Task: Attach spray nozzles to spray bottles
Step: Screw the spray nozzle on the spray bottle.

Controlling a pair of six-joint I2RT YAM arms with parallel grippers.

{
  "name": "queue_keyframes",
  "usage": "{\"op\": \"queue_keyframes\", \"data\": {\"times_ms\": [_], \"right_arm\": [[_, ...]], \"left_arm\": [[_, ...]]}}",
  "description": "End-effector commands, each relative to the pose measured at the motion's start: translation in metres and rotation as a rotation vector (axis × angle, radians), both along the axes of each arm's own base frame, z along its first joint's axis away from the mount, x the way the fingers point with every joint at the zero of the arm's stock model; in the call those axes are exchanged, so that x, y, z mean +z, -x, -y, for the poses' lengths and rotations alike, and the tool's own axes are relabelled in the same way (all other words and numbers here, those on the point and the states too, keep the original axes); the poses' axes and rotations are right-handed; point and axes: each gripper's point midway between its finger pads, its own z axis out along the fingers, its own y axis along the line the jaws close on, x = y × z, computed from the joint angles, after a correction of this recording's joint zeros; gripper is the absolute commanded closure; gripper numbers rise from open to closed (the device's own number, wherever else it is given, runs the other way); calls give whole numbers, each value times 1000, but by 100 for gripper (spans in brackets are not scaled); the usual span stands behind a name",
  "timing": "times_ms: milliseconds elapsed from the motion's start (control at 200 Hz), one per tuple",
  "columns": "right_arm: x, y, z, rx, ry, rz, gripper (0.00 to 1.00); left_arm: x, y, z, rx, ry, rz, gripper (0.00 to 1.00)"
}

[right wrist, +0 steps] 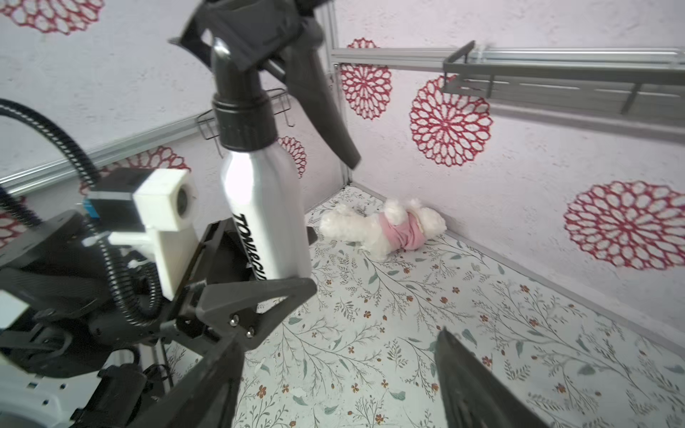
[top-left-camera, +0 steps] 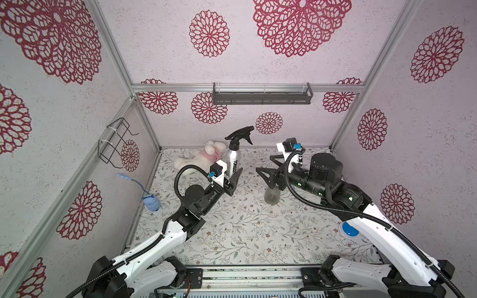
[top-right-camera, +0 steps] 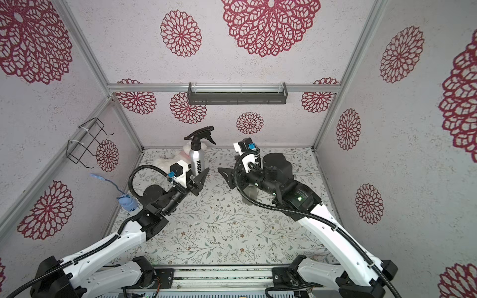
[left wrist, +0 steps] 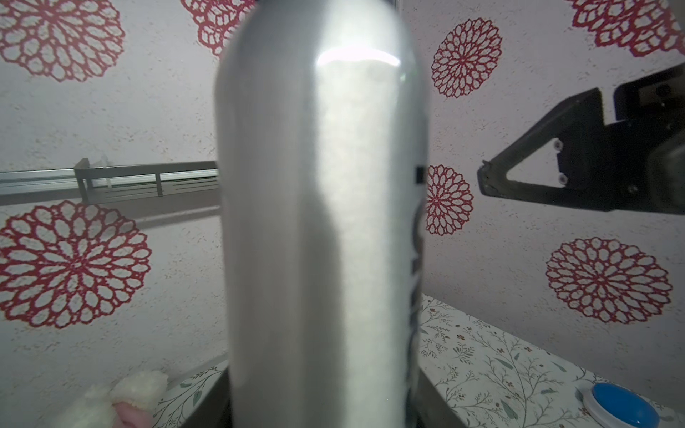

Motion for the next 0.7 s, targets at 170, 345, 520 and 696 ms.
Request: {"op": "queue_keyframes", "data": {"times_ms": [170,345,520,696], "right_arm": [[64,30,-12,320,-24,215,7],[72,24,-18,370,-17,225,3],[84,18,-26,423,-46,232,3],[86,11,-38,463,-61,220,10]], "left_arm": [[9,26,10,-149,6,24,83],[9,32,19,-216,-13,3,83],[11,35,22,-241,-2,1,84],[14,38,22,-255,5,5,84]]}}
